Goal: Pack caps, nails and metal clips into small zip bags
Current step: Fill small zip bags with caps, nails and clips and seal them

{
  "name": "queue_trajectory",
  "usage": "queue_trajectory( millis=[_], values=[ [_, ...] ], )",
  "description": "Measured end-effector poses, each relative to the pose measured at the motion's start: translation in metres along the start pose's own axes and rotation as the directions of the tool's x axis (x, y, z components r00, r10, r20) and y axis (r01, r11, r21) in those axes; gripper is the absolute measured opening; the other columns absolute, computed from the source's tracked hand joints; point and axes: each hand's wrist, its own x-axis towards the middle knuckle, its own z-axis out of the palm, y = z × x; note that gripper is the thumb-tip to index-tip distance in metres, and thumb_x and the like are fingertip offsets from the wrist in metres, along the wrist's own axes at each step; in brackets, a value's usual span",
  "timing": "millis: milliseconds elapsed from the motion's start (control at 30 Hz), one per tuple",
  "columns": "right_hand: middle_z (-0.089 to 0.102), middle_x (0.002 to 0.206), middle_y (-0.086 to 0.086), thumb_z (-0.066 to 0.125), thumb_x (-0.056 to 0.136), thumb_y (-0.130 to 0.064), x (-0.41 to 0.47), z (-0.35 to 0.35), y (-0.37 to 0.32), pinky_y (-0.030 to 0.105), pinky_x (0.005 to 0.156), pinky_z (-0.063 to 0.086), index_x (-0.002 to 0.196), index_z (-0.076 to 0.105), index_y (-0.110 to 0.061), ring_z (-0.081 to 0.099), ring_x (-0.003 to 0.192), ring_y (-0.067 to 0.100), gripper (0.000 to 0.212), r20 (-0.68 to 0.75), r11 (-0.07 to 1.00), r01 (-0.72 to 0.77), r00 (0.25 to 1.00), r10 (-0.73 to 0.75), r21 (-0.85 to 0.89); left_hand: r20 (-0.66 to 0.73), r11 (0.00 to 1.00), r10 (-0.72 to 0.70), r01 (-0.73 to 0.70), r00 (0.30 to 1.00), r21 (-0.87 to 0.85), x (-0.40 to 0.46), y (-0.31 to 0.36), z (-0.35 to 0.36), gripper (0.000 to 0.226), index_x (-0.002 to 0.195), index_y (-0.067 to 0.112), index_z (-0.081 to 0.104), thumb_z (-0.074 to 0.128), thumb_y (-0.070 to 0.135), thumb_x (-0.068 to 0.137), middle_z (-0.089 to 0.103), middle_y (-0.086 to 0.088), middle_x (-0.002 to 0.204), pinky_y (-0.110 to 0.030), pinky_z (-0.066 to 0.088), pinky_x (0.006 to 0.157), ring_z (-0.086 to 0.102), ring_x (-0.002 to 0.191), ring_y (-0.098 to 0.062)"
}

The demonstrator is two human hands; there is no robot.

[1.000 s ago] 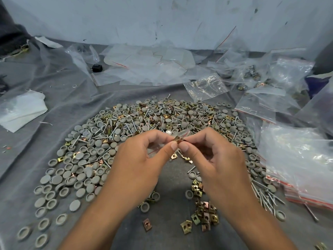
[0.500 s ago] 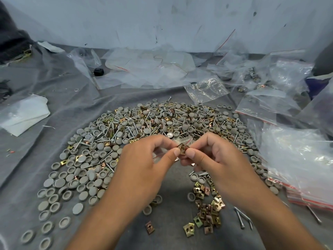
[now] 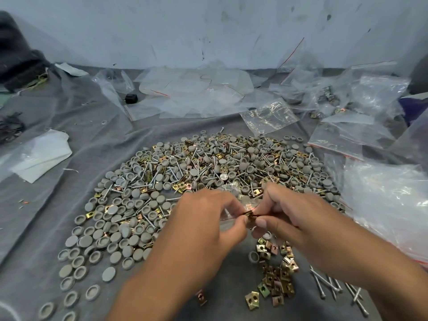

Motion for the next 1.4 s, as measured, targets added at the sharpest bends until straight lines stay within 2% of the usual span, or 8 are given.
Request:
queue_trajectory(
  millis=[167, 300, 667, 767, 1000, 1100, 1233, 1400],
  values=[
    [0.058, 0.073, -0.013, 0.039, 0.095, -0.048, 0.001, 0.03, -0.019, 0.032, 0.058, 0.051, 0.093, 0.037, -0.037, 0.058, 0.067, 0.005, 0.011, -0.31, 0.98, -0.007, 0.949, -0.056, -0.2, -0.061, 0.998, -0.036, 0.039, 0.997, 0.053, 0.003, 0.0, 0.007, 0.011, 0.08, 0.036, 0.064, 0.061, 0.047, 0.082, 0.057, 0.025, 0.077, -0.015, 0.037, 0.071, 0.053, 0.079, 0.007],
    [0.066, 0.079, -0.015, 0.059, 0.096, -0.04, 0.007, 0.036, -0.012, 0.021, 0.07, 0.048, 0.091, 0.054, -0.036, 0.063, 0.08, 0.001, 0.008, -0.416, 0.997, -0.013, 0.909, 0.041, 0.07, -0.107, 0.998, -0.055, 0.057, 0.993, 0.011, 0.005, -0.005, 0.002, 0.014, 0.081, 0.034, 0.069, 0.063, 0.046, 0.082, 0.06, 0.025, 0.075, -0.006, 0.035, 0.07, 0.057, 0.084, 0.003],
    [0.073, 0.082, -0.019, 0.074, 0.091, -0.032, 0.018, 0.035, -0.001, 0.014, 0.064, 0.05, 0.088, 0.069, -0.033, 0.068, 0.075, -0.002, 0.006, -0.388, 0.916, -0.005, 0.905, 0.175, 0.401, -0.111, 1.0, 0.003, -0.001, 0.994, 0.015, 0.005, 0.001, 0.004, 0.01, 0.091, 0.036, 0.072, 0.063, 0.04, 0.091, 0.058, 0.028, 0.08, -0.003, 0.035, 0.075, 0.056, 0.087, 0.008],
    [0.075, 0.082, -0.014, 0.075, 0.09, -0.032, 0.016, 0.033, 0.004, 0.021, 0.062, 0.055, 0.086, 0.07, -0.031, 0.072, 0.077, 0.002, 0.006, -0.339, 0.875, -0.04, 0.912, 0.229, 0.482, -0.079, 0.999, 0.008, -0.011, 0.997, -0.039, 0.004, 0.0, 0.003, 0.024, 0.095, 0.032, 0.072, 0.049, 0.037, 0.101, 0.066, 0.021, 0.087, -0.011, 0.04, 0.079, 0.058, 0.088, 0.004],
    [0.076, 0.083, -0.01, 0.075, 0.086, -0.036, 0.015, 0.034, 0.005, 0.038, 0.068, 0.061, 0.09, 0.068, -0.042, 0.073, 0.078, 0.008, 0.01, -0.302, 0.839, -0.06, 0.917, 0.26, 0.54, 0.077, 0.976, 0.005, 0.012, 0.997, -0.218, 0.004, -0.009, -0.002, 0.042, 0.111, 0.041, 0.072, 0.055, 0.005, 0.098, 0.064, 0.038, 0.098, -0.003, 0.04, 0.077, 0.06, 0.097, 0.013],
    [0.075, 0.086, -0.009, 0.072, 0.084, -0.04, 0.014, 0.033, 0.005, 0.043, 0.065, 0.062, 0.09, 0.067, -0.04, 0.073, 0.08, 0.013, 0.009, -0.301, 0.84, -0.062, 0.917, 0.261, 0.54, 0.128, 0.971, -0.019, 0.049, 0.992, -0.236, 0.004, -0.015, -0.006, 0.056, 0.116, 0.05, 0.068, 0.05, 0.0, 0.097, 0.066, 0.03, 0.092, -0.016, 0.048, 0.08, 0.063, 0.094, 0.005],
    [0.075, 0.088, -0.013, 0.073, 0.087, -0.038, 0.013, 0.031, 0.004, 0.034, 0.071, 0.059, 0.092, 0.067, -0.039, 0.072, 0.081, 0.008, 0.008, -0.315, 0.876, -0.021, 0.929, 0.196, 0.481, 0.082, 0.974, -0.012, 0.03, 0.997, -0.225, 0.003, -0.013, -0.005, 0.038, 0.113, 0.045, 0.073, 0.059, 0.013, 0.098, 0.061, 0.039, 0.076, -0.003, 0.039, 0.06, 0.056, 0.07, 0.017],
    [0.074, 0.084, -0.019, 0.078, 0.087, -0.03, 0.011, 0.031, -0.001, 0.012, 0.062, 0.048, 0.09, 0.07, -0.036, 0.069, 0.078, 0.003, 0.01, -0.422, 0.934, 0.039, 0.898, 0.123, 0.354, 0.01, 0.973, -0.024, 0.025, 1.0, -0.23, 0.002, -0.006, -0.007, 0.021, 0.103, 0.057, 0.068, 0.057, 0.044, 0.092, 0.066, 0.037, 0.094, -0.025, 0.049, 0.054, 0.061, 0.058, -0.015]
  ],
)
